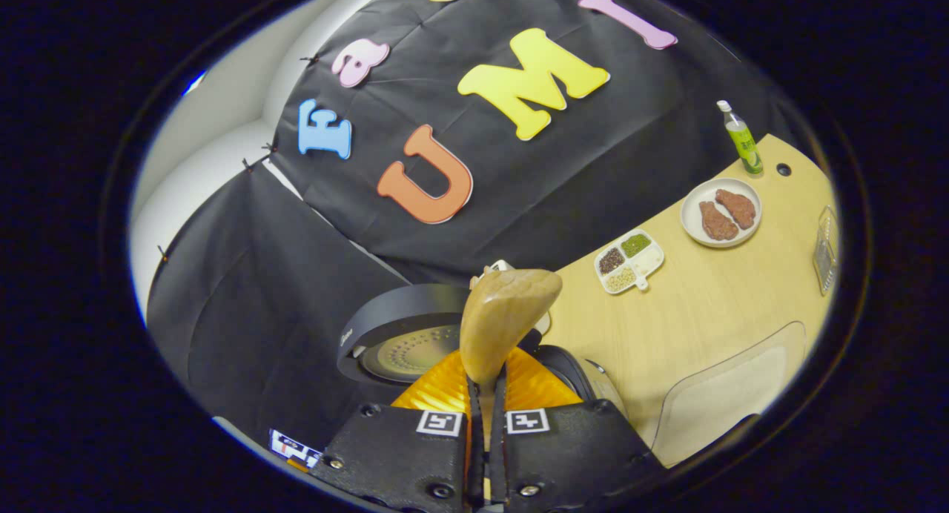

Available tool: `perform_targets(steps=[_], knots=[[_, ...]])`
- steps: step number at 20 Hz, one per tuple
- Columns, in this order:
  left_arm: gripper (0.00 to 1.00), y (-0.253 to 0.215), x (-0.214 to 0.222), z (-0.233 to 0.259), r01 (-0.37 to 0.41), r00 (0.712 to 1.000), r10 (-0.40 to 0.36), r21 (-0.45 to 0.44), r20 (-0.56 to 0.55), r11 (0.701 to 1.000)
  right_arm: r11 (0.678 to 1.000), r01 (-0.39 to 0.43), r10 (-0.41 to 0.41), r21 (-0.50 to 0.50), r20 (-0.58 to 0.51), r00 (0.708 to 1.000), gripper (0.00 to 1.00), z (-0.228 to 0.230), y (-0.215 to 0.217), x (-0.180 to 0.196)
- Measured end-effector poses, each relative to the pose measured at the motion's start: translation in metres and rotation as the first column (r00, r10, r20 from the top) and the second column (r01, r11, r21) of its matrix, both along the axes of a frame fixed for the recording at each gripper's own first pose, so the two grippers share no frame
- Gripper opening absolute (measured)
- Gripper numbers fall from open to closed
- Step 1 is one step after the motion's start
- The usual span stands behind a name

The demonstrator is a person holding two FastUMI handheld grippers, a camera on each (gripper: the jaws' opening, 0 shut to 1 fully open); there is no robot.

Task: Close the left gripper, press the button to open the rice cooker; take a wooden spoon from the chopstick holder with the right hand, scoop a spoonful of rice and pour it into the rice cooker, then put the wooden spoon back into the chopstick holder.

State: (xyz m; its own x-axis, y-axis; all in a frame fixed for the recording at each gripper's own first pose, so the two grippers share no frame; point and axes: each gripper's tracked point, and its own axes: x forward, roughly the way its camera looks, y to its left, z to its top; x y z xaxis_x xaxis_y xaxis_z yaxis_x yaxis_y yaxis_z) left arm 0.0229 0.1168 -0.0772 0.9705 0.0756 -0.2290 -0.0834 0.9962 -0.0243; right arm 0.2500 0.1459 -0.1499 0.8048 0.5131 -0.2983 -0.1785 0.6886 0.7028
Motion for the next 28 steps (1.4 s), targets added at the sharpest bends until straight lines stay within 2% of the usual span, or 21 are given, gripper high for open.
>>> perform_targets(steps=[5, 13, 18, 28], knots=[[0.95, 0.007, -0.008, -0.002, -0.059, 0.998, 0.059, 0.002, -0.01, 0.998, 0.995, -0.044, 0.045, -0.084, 0.014, 0.999, 0.08, -0.011, 0.011, 0.011], [0.95, 0.006, -0.008, -0.003, -0.109, 0.994, 0.11, 0.008, -0.02, 0.994, 0.992, -0.07, 0.07, -0.106, -0.005, 0.998, 0.08, -0.013, 0.017, 0.02], [0.95, 0.009, -0.011, -0.002, -0.126, 0.992, 0.126, 0.006, -0.017, 0.992, 0.988, -0.084, 0.085, -0.133, 0.001, 0.996, 0.08, -0.01, 0.022, 0.022], [0.95, 0.009, -0.011, -0.001, -0.128, 0.992, 0.128, 0.005, -0.008, 0.992, 0.96, -0.093, 0.117, -0.263, 0.079, 0.99, 0.08, 0.001, 0.025, 0.022]])
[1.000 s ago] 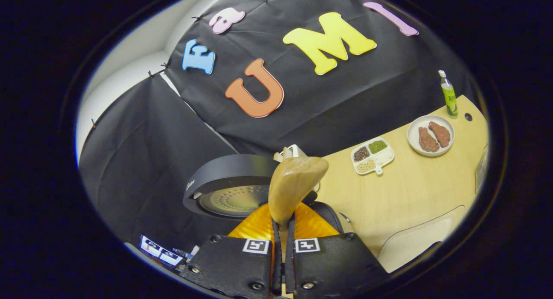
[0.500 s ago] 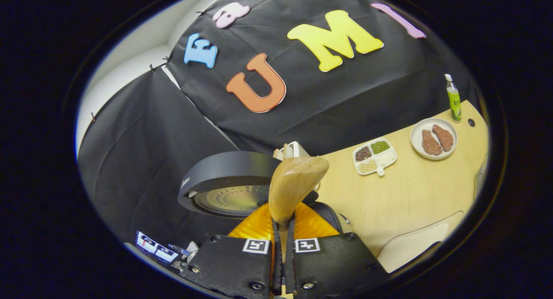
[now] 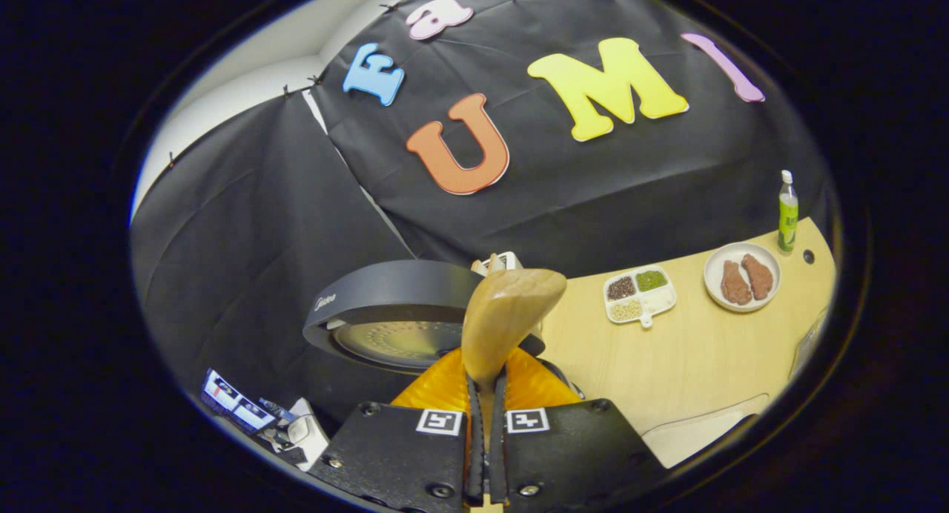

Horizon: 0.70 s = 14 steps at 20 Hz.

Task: Close the left gripper, press the button to open the rice cooker; take a wooden spoon from the chopstick holder with the right hand, scoop a spoonful of rice and pour it into the rice cooker, then put the wooden spoon back into the chopstick holder.

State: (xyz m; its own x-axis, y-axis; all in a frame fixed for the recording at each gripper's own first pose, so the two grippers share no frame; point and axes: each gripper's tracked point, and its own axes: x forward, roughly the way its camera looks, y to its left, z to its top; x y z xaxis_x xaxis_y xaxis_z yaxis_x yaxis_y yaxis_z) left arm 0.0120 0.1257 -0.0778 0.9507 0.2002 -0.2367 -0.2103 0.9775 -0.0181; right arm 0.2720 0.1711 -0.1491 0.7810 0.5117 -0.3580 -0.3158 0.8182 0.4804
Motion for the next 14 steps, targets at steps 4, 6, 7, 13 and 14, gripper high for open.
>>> perform_targets(steps=[4, 6, 7, 13, 14], knots=[[0.95, 0.001, -0.001, -0.002, 0.001, 1.0, -0.001, 0.005, -0.006, 1.0, 1.0, -0.002, 0.002, -0.023, 0.005, 1.0, 0.08, -0.002, 0.002, 0.002], [0.95, 0.0, -0.001, -0.002, -0.003, 1.0, 0.003, 0.002, -0.01, 1.0, 0.999, -0.001, 0.002, -0.046, 0.012, 1.0, 0.08, -0.002, 0.002, 0.004], [0.95, 0.0, -0.001, -0.003, -0.005, 1.0, 0.005, 0.0, -0.01, 1.0, 0.998, -0.004, 0.005, -0.059, 0.021, 1.0, 0.08, -0.002, 0.004, 0.004], [0.95, 0.001, -0.003, -0.001, -0.003, 1.0, 0.003, 0.002, -0.01, 1.0, 0.979, -0.028, 0.051, -0.203, 0.106, 0.993, 0.08, 0.004, 0.013, 0.0], [0.95, 0.001, -0.003, -0.001, -0.003, 1.0, 0.003, 0.0, -0.008, 1.0, 0.975, -0.031, 0.057, -0.219, 0.115, 0.992, 0.08, 0.004, 0.013, -0.002]])
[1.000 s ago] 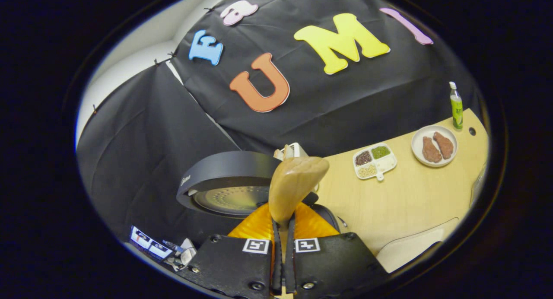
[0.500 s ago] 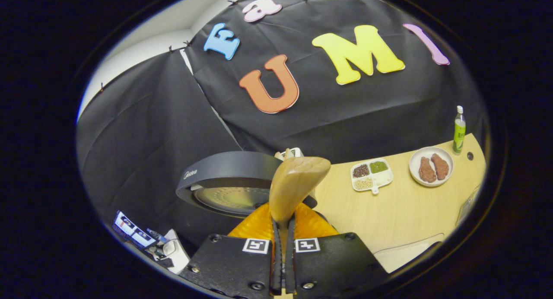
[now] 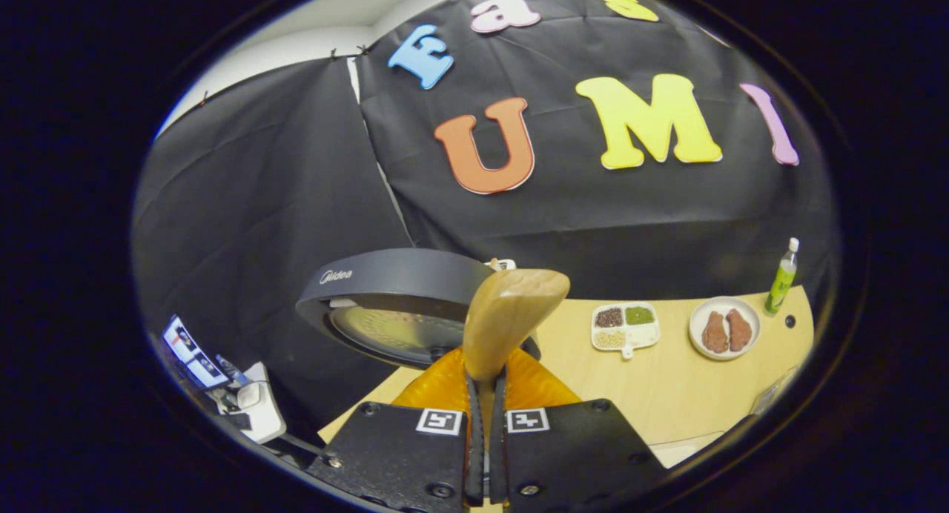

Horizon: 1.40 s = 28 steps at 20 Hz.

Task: Close the left gripper, press the button to open the rice cooker; take a wooden spoon from the chopstick holder with the right hand, scoop a spoonful of rice and pour it into the rice cooker, then put the wooden spoon back into the chopstick holder.

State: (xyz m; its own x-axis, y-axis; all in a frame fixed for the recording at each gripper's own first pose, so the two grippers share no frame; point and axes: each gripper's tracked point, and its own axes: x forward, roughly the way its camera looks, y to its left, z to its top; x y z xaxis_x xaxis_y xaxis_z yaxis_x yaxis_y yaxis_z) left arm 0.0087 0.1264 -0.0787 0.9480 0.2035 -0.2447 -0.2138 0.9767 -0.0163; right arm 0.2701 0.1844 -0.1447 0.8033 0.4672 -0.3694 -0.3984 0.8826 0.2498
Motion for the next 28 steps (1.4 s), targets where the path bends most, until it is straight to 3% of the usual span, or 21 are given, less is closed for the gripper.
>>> perform_targets(steps=[8, 15, 19, 23, 26, 28], knots=[[0.95, 0.002, -0.002, -0.001, -0.003, 1.0, 0.003, -0.009, 0.008, 1.0, 0.994, -0.012, 0.019, -0.111, 0.063, 0.998, 0.08, 0.002, 0.007, -0.008], [0.95, 0.002, -0.002, 0.001, 0.014, 1.0, -0.014, -0.015, 0.027, 1.0, 0.959, -0.051, 0.113, -0.279, 0.211, 0.971, 0.08, 0.015, 0.027, -0.022], [0.95, 0.001, -0.002, 0.004, 0.02, 0.999, -0.019, -0.031, 0.047, 0.999, 0.923, -0.047, 0.165, -0.383, 0.281, 0.945, 0.08, 0.02, 0.038, -0.032], [0.95, 0.0, -0.003, 0.006, 0.032, 0.997, -0.029, -0.042, 0.076, 0.999, 0.846, -0.054, 0.291, -0.53, 0.376, 0.88, 0.08, 0.021, 0.056, -0.047], [0.95, 0.001, -0.002, 0.003, 0.038, 0.997, -0.035, -0.047, 0.071, 0.998, 0.824, -0.071, 0.329, -0.562, 0.372, 0.868, 0.08, 0.012, 0.067, -0.061], [0.95, 0.001, -0.004, 0.006, 0.043, 0.996, -0.038, -0.051, 0.084, 0.998, 0.827, -0.055, 0.321, -0.559, 0.391, 0.862, 0.08, 0.023, 0.069, -0.064]])
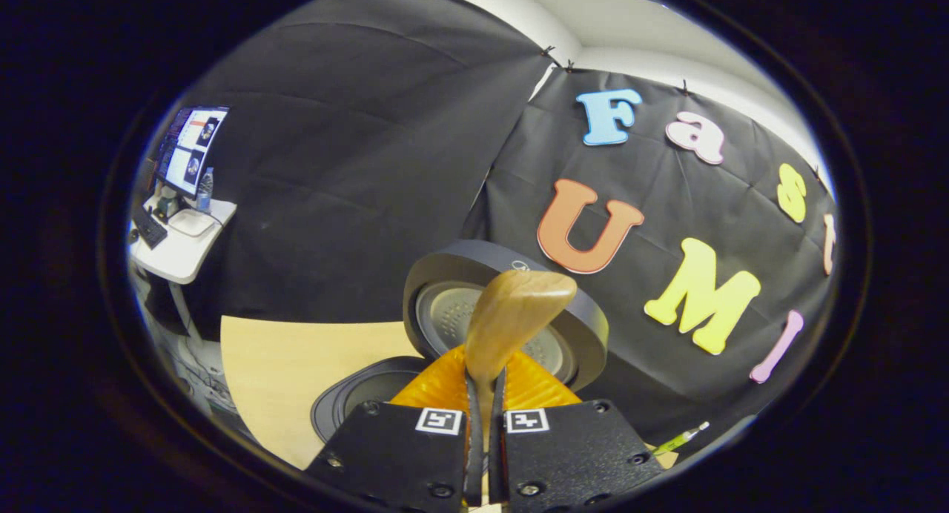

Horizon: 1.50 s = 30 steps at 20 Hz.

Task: Close the left gripper, press the button to open the rice cooker; take a wooden spoon from the chopstick holder with the right hand, scoop a spoonful of rice and pour it into the rice cooker, then put the wooden spoon back into the chopstick holder.

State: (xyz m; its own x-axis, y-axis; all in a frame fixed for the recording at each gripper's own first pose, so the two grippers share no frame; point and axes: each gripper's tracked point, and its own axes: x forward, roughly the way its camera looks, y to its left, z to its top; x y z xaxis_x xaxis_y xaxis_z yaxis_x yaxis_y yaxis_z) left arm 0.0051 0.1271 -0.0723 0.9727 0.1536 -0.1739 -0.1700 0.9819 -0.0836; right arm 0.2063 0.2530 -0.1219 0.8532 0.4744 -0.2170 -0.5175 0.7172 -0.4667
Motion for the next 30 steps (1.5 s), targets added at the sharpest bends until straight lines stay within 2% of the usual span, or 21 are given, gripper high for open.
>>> perform_targets(steps=[3, 7, 11, 14, 16, 18, 20, 22, 26, 28, 30], knots=[[0.95, 0.0, -0.002, 0.0, 0.011, 1.0, -0.011, -0.008, 0.015, 1.0, 0.999, 0.007, -0.007, 0.048, 0.009, 1.0, 0.08, 0.014, 0.002, -0.007], [0.95, -0.001, -0.002, 0.002, 0.034, 0.999, -0.034, -0.023, 0.034, 0.999, 0.99, 0.056, -0.06, 0.126, 0.026, 0.998, 0.08, 0.04, -0.002, -0.013], [0.95, -0.004, -0.005, 0.003, 0.081, 0.995, -0.079, -0.037, 0.058, 0.996, 0.955, 0.129, -0.126, 0.267, -0.028, 0.992, 0.08, 0.067, -0.013, -0.033], [0.94, -0.003, -0.006, -0.003, 0.116, 0.992, -0.115, 0.001, 0.056, 0.993, 0.9, 0.219, -0.196, 0.377, -0.099, 0.976, 0.08, 0.087, -0.029, -0.051], [0.95, -0.01, -0.006, -0.007, 0.143, 0.988, -0.143, 0.005, 0.06, 0.99, 0.873, 0.262, -0.233, 0.411, -0.121, 0.965, 0.08, 0.1, -0.043, -0.062], [0.95, -0.012, -0.013, -0.006, 0.162, 0.985, -0.166, 0.063, 0.053, 0.985, 0.843, 0.304, -0.264, 0.443, -0.153, 0.952, 0.08, 0.108, -0.062, -0.073], [0.95, -0.015, -0.018, -0.013, 0.206, 0.976, -0.213, 0.111, 0.05, 0.972, 0.795, 0.359, -0.299, 0.489, -0.199, 0.933, 0.08, 0.114, -0.09, -0.083], [0.95, -0.023, -0.021, -0.013, 0.253, 0.964, -0.26, 0.122, 0.049, 0.96, 0.741, 0.417, -0.339, 0.527, -0.243, 0.909, 0.08, 0.117, -0.123, -0.087], [0.95, -0.056, -0.045, 0.0, 0.339, 0.937, -0.345, 0.092, 0.059, 0.936, 0.632, 0.538, -0.431, 0.558, -0.323, 0.842, 0.08, 0.106, -0.208, -0.086], [0.95, -0.079, -0.04, 0.006, 0.369, 0.924, -0.376, 0.096, 0.069, 0.925, 0.602, 0.579, -0.473, 0.55, -0.338, 0.813, 0.08, 0.096, -0.254, -0.086], [0.95, -0.104, -0.021, 0.004, 0.366, 0.925, -0.374, 0.107, 0.067, 0.925, 0.587, 0.613, -0.511, 0.529, -0.344, 0.787, 0.08, 0.084, -0.302, -0.079]])
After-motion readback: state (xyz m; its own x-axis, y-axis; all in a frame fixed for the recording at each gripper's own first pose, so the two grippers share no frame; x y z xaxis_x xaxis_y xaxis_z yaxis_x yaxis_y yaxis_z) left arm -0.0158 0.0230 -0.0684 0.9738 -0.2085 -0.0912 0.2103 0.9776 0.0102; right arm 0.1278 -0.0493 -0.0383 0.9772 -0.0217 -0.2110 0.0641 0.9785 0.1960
